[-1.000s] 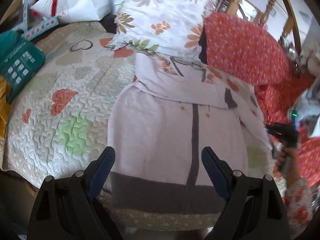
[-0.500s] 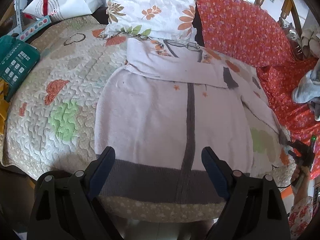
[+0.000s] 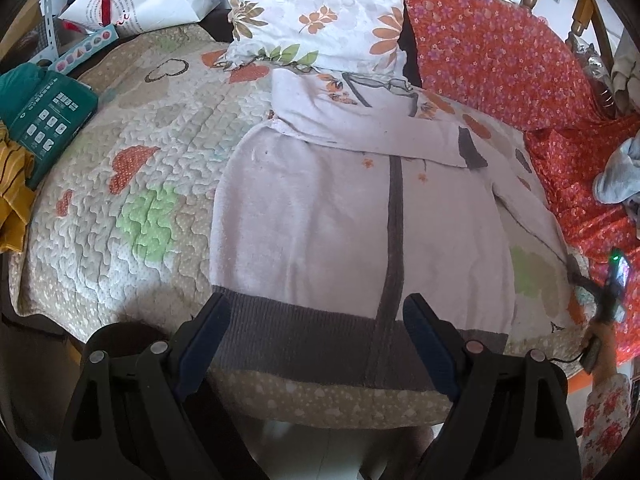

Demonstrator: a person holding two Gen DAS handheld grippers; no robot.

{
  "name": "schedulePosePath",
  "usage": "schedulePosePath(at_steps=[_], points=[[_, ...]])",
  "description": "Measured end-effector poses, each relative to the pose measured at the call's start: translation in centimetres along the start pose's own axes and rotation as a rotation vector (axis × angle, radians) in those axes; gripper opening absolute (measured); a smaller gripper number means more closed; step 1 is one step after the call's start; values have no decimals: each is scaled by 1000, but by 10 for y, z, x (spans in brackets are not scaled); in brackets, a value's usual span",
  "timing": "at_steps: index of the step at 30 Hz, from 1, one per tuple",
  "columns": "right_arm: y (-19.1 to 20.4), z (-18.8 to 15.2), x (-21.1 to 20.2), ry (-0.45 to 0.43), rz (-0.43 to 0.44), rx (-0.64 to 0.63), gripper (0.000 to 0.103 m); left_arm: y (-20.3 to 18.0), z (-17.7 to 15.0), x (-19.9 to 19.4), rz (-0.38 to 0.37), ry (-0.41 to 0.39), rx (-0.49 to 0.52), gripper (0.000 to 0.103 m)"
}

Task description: Fold small clothes

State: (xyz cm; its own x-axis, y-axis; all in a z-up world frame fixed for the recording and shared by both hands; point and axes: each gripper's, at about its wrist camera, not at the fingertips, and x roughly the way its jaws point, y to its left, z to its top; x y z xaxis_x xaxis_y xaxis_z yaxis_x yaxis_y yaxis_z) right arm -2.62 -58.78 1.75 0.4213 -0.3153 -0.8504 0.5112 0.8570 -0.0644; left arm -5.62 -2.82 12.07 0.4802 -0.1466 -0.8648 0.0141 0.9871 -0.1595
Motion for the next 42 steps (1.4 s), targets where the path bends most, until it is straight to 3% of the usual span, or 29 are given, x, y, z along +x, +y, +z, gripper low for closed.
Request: schedulePosePath(at_steps=[7, 10, 13, 19, 26, 29, 34, 38, 42], points=[[-45, 32, -61, -47, 477, 393, 6, -4, 14, -12, -29, -42, 21, 87], [-34, 41, -77, -35, 618, 465, 6, -10, 31, -6, -56, -55, 47, 87], [-1, 47, -91, -4, 687, 464, 6, -8, 51, 3, -106, -99, 46, 87], [97, 67, -129, 3, 754, 397, 6, 23, 100, 41, -166, -133, -33, 87], [274, 96, -144, 62, 810, 212, 6, 76, 125, 68, -21, -228, -15, 87], [354, 100, -133, 114, 848, 144, 6, 109, 135, 78, 32, -185, -95, 87], [486, 84, -99, 230, 879, 9, 6, 162, 150, 83, -11, -127, -297, 87], [550, 62, -65, 309, 853, -45, 6, 177, 155, 76, -4, -146, -353, 87], [585, 44, -26, 373, 815, -55, 6, 180, 159, 73, 22, -161, -348, 87]])
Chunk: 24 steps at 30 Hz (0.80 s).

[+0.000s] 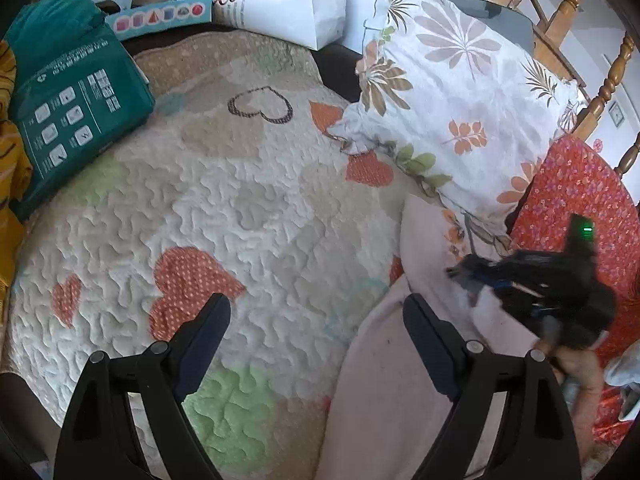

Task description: Fold small clothes

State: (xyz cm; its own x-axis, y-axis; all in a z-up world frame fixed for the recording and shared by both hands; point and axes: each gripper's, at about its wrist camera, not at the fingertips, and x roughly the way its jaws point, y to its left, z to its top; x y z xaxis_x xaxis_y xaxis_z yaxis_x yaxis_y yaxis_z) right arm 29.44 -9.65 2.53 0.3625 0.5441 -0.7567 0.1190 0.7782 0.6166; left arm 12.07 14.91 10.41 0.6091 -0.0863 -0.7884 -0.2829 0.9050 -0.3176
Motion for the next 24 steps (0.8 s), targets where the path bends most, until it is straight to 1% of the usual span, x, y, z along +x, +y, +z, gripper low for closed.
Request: schedulePosePath(at_steps=[3, 4, 6, 8, 9, 10, 11, 12, 14, 16, 18, 21, 22, 24], points=[[-7, 2, 25, 29, -14, 20, 6, 1, 2, 1, 10, -4, -1, 87], [-11, 4, 35, 42, -2, 38, 9, 1, 2, 1, 11, -4, 0, 87], [-17, 6, 46, 75, 50, 73, 10, 0, 2, 1, 16, -8, 6, 87], [-24, 5, 57, 135, 152, 144, 12, 0, 3, 3, 34, -12, 20, 87], [-24, 3, 59, 151, 196, 155, 15, 0, 3, 4, 41, -11, 25, 87], [-18, 1, 56, 151, 212, 132, 23, 0, 3, 5, 43, -7, 25, 87], [-14, -1, 52, 143, 214, 100, 27, 1, 3, 6, 40, 1, 19, 87], [-9, -2, 46, 132, 208, 63, 28, 1, 3, 7, 38, 6, 16, 87], [-1, -5, 33, 103, 167, -15, 28, 1, 2, 8, 37, 11, 14, 87], [5, -9, 20, 68, 92, -91, 28, -2, 1, 8, 40, 10, 25, 87], [3, -14, 11, 47, 43, -126, 28, -7, -1, 10, 45, 9, 44, 87], [-17, -26, -3, 45, -2, -130, 28, -12, -4, 16, 50, 27, 67, 87], [-30, -32, -12, 44, -30, -129, 28, -13, -5, 18, 52, 36, 72, 87], [-50, -41, -26, 41, -53, -124, 28, -15, -8, 23, 53, 55, 84, 87]])
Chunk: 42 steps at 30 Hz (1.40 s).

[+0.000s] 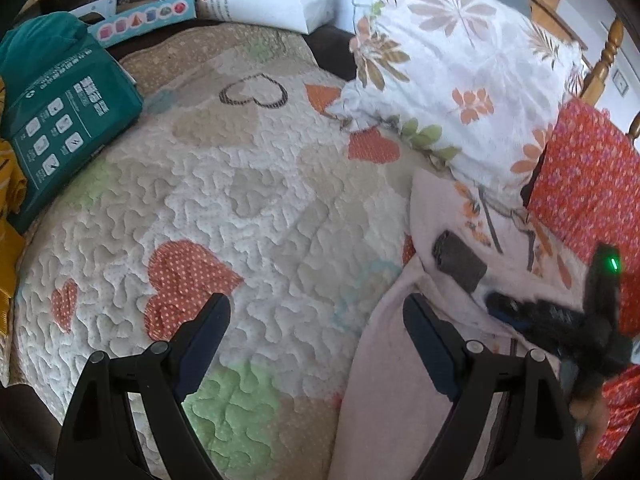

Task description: Fold small clothes

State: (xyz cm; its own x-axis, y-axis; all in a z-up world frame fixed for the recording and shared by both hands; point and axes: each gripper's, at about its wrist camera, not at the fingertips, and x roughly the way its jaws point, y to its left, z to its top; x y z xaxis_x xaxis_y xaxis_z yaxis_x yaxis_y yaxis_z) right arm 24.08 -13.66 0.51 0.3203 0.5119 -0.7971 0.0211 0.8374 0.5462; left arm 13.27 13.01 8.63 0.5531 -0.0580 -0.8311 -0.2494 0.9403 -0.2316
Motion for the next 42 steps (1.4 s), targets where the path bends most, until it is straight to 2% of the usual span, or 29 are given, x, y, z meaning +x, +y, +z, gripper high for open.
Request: schedulePosePath(at_steps=[6, 8, 10, 12, 18, 21, 23, 25, 29, 31, 34, 36, 39, 42], points=[[-84, -54, -59, -32, -132, 78, 33, -16, -10, 9, 7, 16, 56, 87], [-106, -73, -76, -45, -93, 124, 33, -26, -17, 15, -1, 32, 85, 87], [-124, -96, -96, -62, -125, 157, 33, -36, -24, 20, -3, 47, 115, 87], [-137, -116, -112, -75, -176, 162, 36, -47, -35, 27, -15, 66, 149, 87], [-160, -174, -157, -148, -146, 218, 36, -65, -77, 34, -39, 104, 263, 87], [-160, -196, -178, -215, -161, 217, 39, -57, -90, 15, -27, 53, 299, 87], [-162, -213, -194, -278, -187, 230, 46, -44, -96, 3, -23, 31, 292, 87], [-171, -227, -206, -329, -191, 264, 49, -30, -101, -3, -34, 39, 259, 87], [-183, -247, -209, -358, -195, 308, 49, -3, -114, 3, -73, 129, 173, 87], [-189, -255, -204, -333, -182, 317, 49, 7, -128, 10, -110, 193, 119, 87], [-188, -267, -195, -329, -123, 330, 50, 9, -147, 1, -142, 171, 115, 87], [-183, -269, -192, -304, -81, 305, 51, 8, -160, -1, -212, 201, 102, 87], [-175, -275, -184, -277, -6, 293, 52, 5, -181, -7, -262, 215, 76, 87], [-170, -283, -177, -250, 103, 295, 51, 1, -196, -16, -304, 224, 63, 75]])
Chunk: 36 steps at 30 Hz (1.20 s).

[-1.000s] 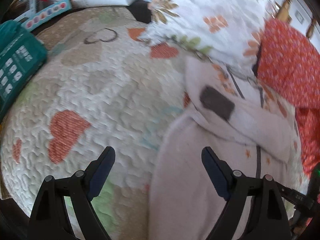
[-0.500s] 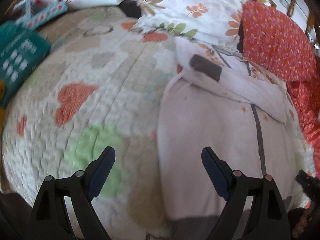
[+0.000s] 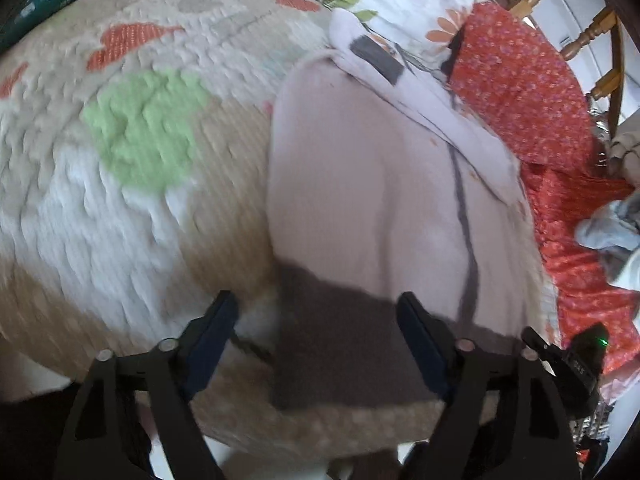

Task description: Fold small clothes

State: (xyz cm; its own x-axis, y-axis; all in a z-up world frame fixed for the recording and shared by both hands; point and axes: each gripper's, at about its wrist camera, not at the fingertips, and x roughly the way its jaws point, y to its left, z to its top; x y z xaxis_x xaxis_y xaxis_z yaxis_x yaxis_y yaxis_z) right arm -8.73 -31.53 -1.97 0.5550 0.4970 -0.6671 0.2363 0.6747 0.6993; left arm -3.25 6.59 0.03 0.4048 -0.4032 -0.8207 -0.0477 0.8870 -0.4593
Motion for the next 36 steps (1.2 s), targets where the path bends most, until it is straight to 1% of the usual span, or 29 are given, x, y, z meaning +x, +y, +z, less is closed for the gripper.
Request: schedulePosePath(at_steps=[1, 2, 3, 7, 9, 10, 11, 12, 13, 14, 15, 17, 19, 22, 24, 27, 32, 36], points=[[-1, -5, 5, 28, 57, 29, 51, -2, -5, -1, -18, 4, 2, 62], [-1, -9, 7, 37, 70, 38, 51, -4, -9, 1, -47, 26, -5, 56], [0, -15, 9, 38, 70, 33, 51, -4, -15, 4, -60, 43, -19, 54], [13, -23, 9, 34, 37, -19, 51, -11, -23, 4, -16, 18, -2, 54], [19, -30, 10, 26, 3, -46, 51, -14, -24, 5, -2, 16, 8, 54], [19, -31, 9, 21, -9, -54, 48, -15, -24, 6, 8, 17, 13, 54], [21, -33, 9, 9, -40, -66, 41, -16, -22, 7, 19, 22, 17, 53], [23, -34, 9, 3, -81, -74, 35, -16, -22, 6, 39, 21, 19, 36], [22, -33, 9, 1, -103, -76, 19, -14, -19, 4, 72, 18, 17, 6], [19, -32, 8, -1, -115, -69, 11, -12, -16, 4, 63, 27, 4, 8], [16, -30, 6, -1, -102, -54, 10, -5, -14, 1, 28, 36, -42, 8], [11, -30, -1, -8, -85, -26, 8, 2, -13, -7, 6, 28, -87, 8], [10, -35, -12, -12, -60, -18, 8, 2, -15, -23, -2, -2, -82, 7], [14, -45, -27, -7, -35, -30, 7, -1, -27, -51, -31, -37, -53, 7], [17, -55, -39, -1, -16, -44, 7, -1, -37, -71, -27, -62, -28, 7], [21, -72, -55, 21, 2, -72, 7, 4, -50, -93, -30, -82, -23, 7], [22, -92, -58, 75, -16, -109, 7, 12, -68, -101, -31, -65, -42, 7], [26, -94, -55, 82, -34, -131, 7, 15, -69, -102, -29, -58, -44, 7]])
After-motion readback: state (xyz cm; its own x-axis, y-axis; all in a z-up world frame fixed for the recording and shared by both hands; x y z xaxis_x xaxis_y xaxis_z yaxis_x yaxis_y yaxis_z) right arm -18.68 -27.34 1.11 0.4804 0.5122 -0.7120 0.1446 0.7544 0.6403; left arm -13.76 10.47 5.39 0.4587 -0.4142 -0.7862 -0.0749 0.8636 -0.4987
